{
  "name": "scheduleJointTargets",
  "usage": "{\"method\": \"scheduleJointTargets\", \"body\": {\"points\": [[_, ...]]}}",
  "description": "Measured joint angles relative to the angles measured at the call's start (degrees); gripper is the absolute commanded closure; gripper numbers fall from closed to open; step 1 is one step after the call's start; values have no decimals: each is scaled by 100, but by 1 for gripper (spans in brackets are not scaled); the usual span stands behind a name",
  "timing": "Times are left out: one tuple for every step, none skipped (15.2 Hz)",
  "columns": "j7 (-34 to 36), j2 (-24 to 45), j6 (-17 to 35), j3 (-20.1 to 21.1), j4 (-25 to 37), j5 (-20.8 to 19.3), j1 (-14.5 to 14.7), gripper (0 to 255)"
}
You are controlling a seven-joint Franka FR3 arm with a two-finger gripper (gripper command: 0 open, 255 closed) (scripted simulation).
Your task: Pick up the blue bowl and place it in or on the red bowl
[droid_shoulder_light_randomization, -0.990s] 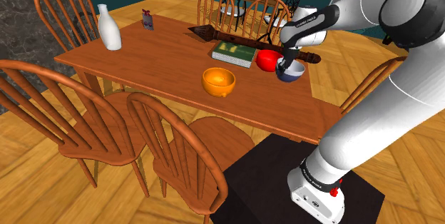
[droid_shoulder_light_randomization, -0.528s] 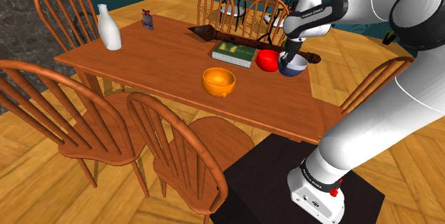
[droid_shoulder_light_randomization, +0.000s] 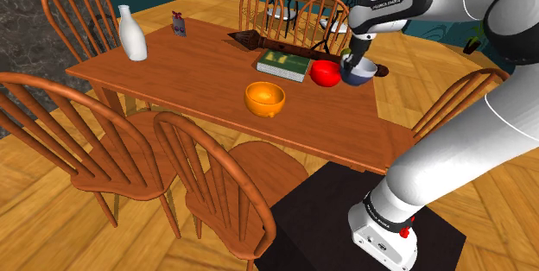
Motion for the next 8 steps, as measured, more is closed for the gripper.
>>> {"method": "scheduleJointTargets", "body": {"points": [[4,-20,-91,13,72,1,6,255],[1,-38,-164,19,127,0,8,255],[7,-76,-230,29,157,-10,8,255],[-1,-88,-312,33,228,-8,9,255],[4,-109,-398,46,294,-8,14,255],[5,-138,-482,56,350,-13,16,255],[3,-155,-533,61,385,-16,16,255],[-37,-43,-582,44,542,39,29,255]]}}
